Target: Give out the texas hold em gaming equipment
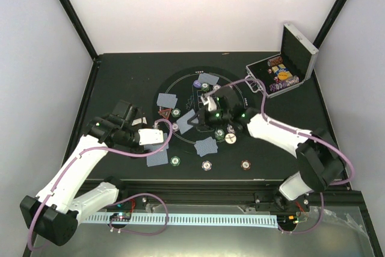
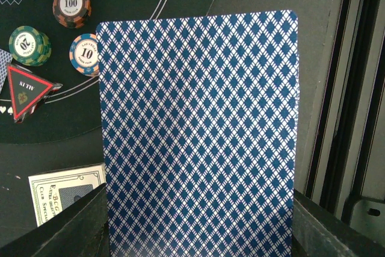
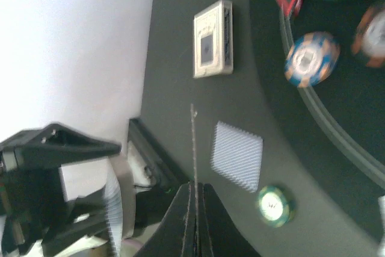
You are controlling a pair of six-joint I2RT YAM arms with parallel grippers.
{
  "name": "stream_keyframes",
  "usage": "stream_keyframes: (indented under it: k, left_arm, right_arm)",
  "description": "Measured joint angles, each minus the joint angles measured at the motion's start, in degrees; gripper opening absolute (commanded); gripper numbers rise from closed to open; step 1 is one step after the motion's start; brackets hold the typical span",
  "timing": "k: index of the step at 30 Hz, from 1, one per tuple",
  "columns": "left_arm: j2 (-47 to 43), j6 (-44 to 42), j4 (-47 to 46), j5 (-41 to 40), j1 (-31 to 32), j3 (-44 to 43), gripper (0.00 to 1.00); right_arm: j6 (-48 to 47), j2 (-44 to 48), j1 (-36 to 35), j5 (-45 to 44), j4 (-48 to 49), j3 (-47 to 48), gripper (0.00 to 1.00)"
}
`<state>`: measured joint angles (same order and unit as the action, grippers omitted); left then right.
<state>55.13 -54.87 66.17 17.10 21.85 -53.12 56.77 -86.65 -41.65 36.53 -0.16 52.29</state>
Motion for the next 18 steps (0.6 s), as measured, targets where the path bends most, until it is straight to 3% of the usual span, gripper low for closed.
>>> stream_keyframes:
  k: [3,6,12,18]
  left_arm:
    - [0.0,0.0,0.0,0.0,0.0,0.0,0.02]
    - [0.0,0.0,0.2,0.0,0.0,0.0,0.02]
    - [0.0,0.0,0.5,0.0,0.0,0.0,0.02]
    - [0.0,0.0,0.9,0.0,0.0,0.0,0.02]
  right_arm:
    - [-8.8,-2.6,2.9,-2.3,-10.6,8.6,0.01]
    - [-20.9,-8.6,4.3,-10.0,-21.9,22.5,0.01]
    - [-41.8,-22.7,4.2,-36.9,-38.6,47.8,0.01]
    - [-46.8,-37.2,4.1,-62.8,-51.4,64.8,0.01]
